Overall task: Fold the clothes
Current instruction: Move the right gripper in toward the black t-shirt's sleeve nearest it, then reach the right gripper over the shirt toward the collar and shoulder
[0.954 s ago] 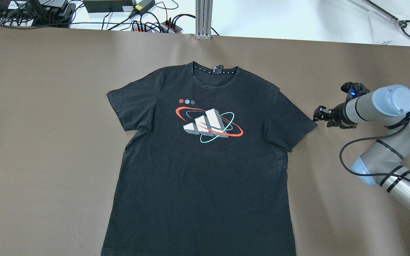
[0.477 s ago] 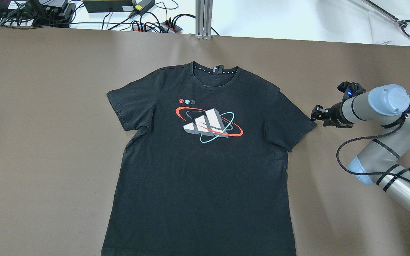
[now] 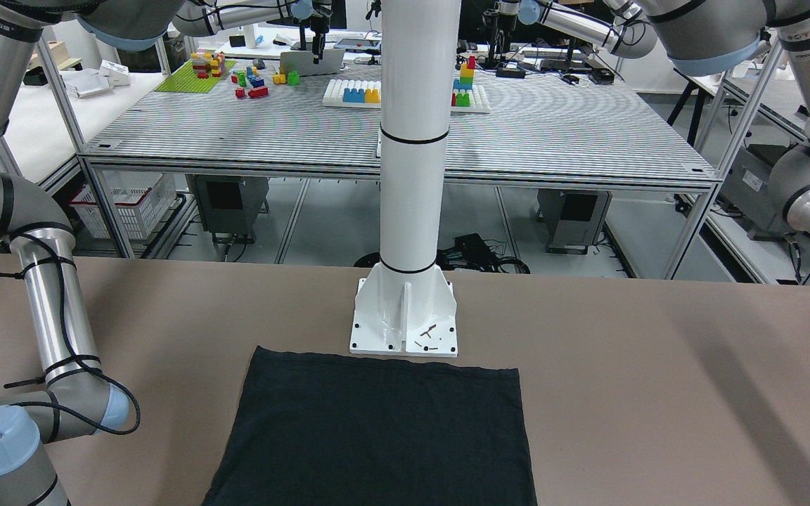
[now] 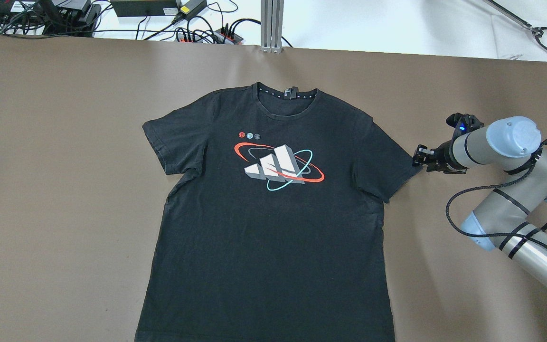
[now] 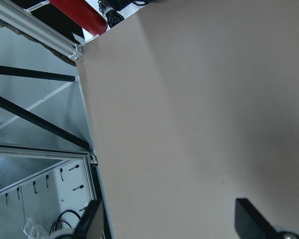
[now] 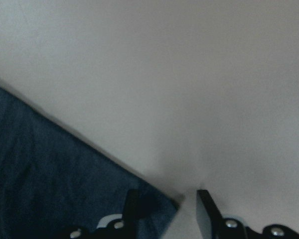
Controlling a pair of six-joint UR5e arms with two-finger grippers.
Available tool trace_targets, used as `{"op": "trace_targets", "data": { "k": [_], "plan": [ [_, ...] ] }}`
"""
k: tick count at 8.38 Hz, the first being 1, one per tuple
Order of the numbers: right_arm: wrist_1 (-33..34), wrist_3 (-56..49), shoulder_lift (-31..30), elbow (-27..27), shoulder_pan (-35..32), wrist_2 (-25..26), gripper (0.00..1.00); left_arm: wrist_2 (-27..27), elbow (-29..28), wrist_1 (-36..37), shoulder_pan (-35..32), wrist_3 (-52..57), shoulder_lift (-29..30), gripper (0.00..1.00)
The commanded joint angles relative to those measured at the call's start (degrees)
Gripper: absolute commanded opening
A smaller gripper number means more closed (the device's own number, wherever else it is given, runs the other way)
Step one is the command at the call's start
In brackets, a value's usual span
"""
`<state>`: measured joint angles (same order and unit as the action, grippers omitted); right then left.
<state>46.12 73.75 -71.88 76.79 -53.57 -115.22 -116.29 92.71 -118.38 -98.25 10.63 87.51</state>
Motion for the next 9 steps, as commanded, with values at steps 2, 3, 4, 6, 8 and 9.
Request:
{"op": "trace_targets", "data": {
  "k": [2,3,4,6,8,9],
  "plan": [
    [0.02,0.42,0.07,0.46,0.22,-0.09,0.06,0.01,0.10,-0.01,-0.01,0.00,-0.50,0.93],
    [-0.07,0.34,0.07,0.55,0.22,-0.18,0.00,0.01,0.10,-0.01,0.07,0.00,-0.76,0.93],
    [0.11,0.43,0.16,1.07,0.22,-0.44,0.00,0.01,0.10,-0.01,0.07,0.00,-0.77,0.93],
    [0.72,0.43,1.82,2.48,0.22,-0.53,0.00,0.01,0.10,-0.01,0.07,0.00,-1.03,0.93],
    [6.14,0.34,7.16,3.88,0.14,-1.14,0.00,0.01,0.19,-0.09,0.07,0.00,-1.21,0.93],
    [9.31,0.43,10.67,4.50,0.14,-1.15,0.00,-0.08,0.28,-0.09,0.07,0.00,-1.55,0.93]
  ]
}}
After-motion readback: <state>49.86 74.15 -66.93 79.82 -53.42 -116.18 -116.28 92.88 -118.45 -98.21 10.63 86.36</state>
